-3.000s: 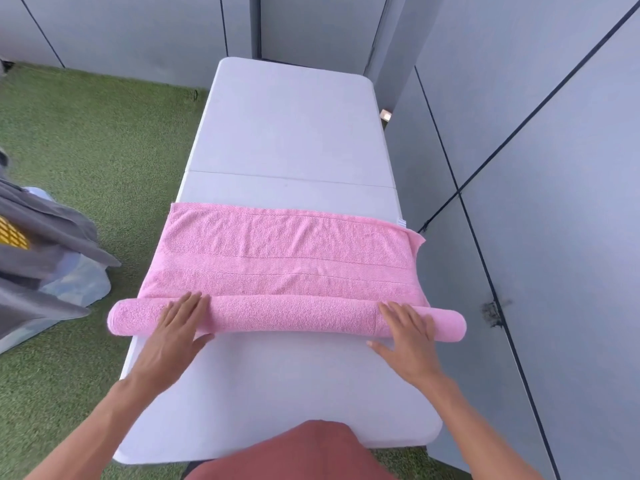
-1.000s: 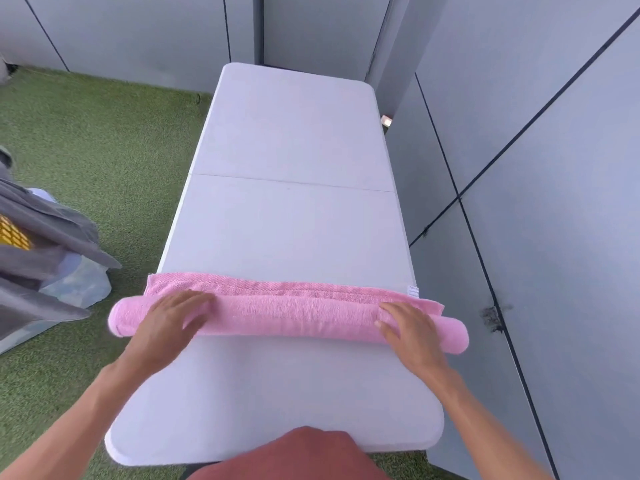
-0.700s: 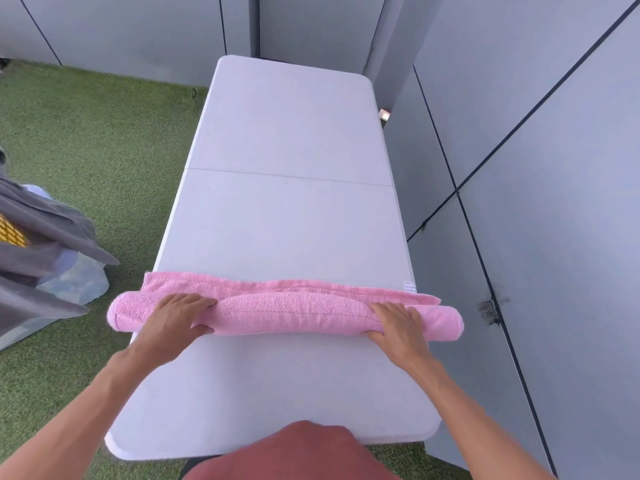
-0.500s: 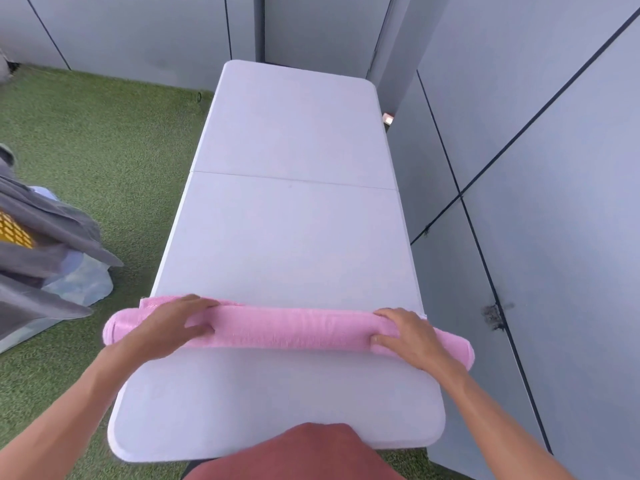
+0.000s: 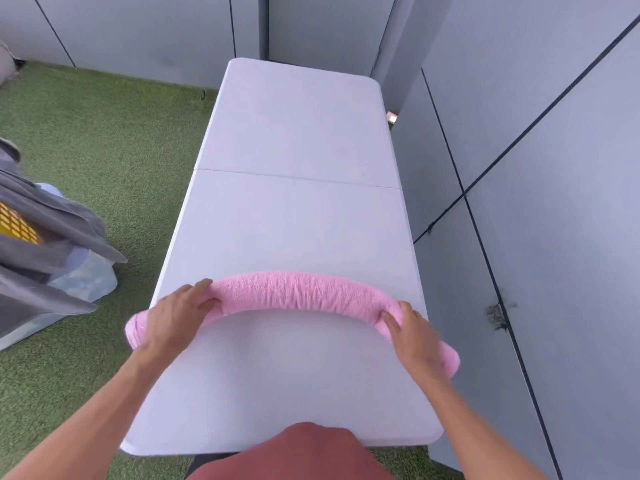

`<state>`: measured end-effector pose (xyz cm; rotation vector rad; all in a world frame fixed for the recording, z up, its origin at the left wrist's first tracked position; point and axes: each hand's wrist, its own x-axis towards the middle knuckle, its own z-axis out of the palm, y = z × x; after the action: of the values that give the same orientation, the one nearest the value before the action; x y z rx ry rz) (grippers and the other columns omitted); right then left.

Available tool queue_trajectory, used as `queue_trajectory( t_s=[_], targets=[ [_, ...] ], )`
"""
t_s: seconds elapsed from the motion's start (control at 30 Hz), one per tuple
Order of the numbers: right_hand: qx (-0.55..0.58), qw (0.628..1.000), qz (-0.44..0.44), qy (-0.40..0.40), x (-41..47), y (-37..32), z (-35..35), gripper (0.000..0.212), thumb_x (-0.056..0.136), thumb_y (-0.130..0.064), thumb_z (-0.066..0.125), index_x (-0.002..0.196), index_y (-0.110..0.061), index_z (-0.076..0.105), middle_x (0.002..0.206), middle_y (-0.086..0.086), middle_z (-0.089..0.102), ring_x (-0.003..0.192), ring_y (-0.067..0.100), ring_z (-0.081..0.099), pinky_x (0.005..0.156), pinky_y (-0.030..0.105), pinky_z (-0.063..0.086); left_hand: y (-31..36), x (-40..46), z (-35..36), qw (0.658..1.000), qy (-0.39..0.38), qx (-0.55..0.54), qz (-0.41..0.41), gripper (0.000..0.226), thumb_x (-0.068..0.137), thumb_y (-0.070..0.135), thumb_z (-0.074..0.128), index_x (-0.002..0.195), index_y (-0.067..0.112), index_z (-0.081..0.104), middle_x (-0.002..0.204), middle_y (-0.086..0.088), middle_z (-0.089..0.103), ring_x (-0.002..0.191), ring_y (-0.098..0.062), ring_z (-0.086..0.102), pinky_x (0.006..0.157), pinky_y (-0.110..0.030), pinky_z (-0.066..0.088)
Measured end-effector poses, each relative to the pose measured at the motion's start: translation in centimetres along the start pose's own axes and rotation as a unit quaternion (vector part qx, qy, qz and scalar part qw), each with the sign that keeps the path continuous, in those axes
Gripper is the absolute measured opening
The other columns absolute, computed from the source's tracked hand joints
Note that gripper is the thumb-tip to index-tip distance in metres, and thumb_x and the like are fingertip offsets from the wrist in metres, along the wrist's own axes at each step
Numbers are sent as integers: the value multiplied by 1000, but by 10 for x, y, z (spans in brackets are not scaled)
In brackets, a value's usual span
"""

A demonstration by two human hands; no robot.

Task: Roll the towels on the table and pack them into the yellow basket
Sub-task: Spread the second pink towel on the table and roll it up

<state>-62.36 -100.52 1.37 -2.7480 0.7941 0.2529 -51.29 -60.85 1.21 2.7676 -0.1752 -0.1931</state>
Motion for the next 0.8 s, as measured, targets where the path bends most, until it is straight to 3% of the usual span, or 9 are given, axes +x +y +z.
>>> queue_trajectory(
  t_s=[0.1,0.27,0.43,0.53,0.67,0.73,0.8],
  targets=[
    [35,998,44,-1,-4,-44,10,40,98,-51,38,108,-13,47,103,11,64,94,33,61,79,43,48,44,-9,5,996,-11,-2,-91,32,86,52,59,91,20,55,86,-9,66,77,-38,61,60,-36,37],
    [94,991,-42,-79,-12,-104,23,46,99,-48,41,116,-5,46,112,20,61,105,38,58,80,42,44,128,-25,33,978,-118,-86,-146,40,89,50,54,87,10,52,84,-10,55,83,-35,57,65,-34,37],
    [178,955,-107,-209,-5,-89,20,66,98,-45,42,151,-11,21,135,23,52,123,35,51,100,37,42,157,-32,46,957,-166,-164,-174,40,87,47,60,84,8,53,85,-9,60,80,-33,60,69,-34,46],
    [225,955,-137,-137,1,-64,16,55,94,-36,57,142,-13,43,129,14,57,122,27,51,100,29,39,157,-37,54,939,-175,-229,-187,41,81,47,66,91,9,55,92,-10,65,80,-33,67,76,-42,55],
    [313,942,-106,-47,-9,-51,12,33,85,-33,70,113,-19,60,107,5,60,101,19,56,91,33,44,172,-50,69,898,-179,-332,-228,49,76,43,73,104,10,49,102,-10,61,82,-30,67,73,-46,58],
    [301,944,-124,-60,-16,-48,9,38,86,-38,68,118,-18,61,114,4,62,109,19,56,95,27,42,176,-54,74,887,-166,-355,-242,51,76,40,75,107,12,47,105,-10,61,84,-28,67,72,-46,58],
    [241,951,-144,-127,-23,-47,4,68,82,-56,63,139,-23,46,136,3,51,126,20,48,103,32,38,177,-54,71,872,-171,-376,-262,49,79,36,75,110,12,46,106,-10,61,86,-27,67,70,-43,59]
  ],
)
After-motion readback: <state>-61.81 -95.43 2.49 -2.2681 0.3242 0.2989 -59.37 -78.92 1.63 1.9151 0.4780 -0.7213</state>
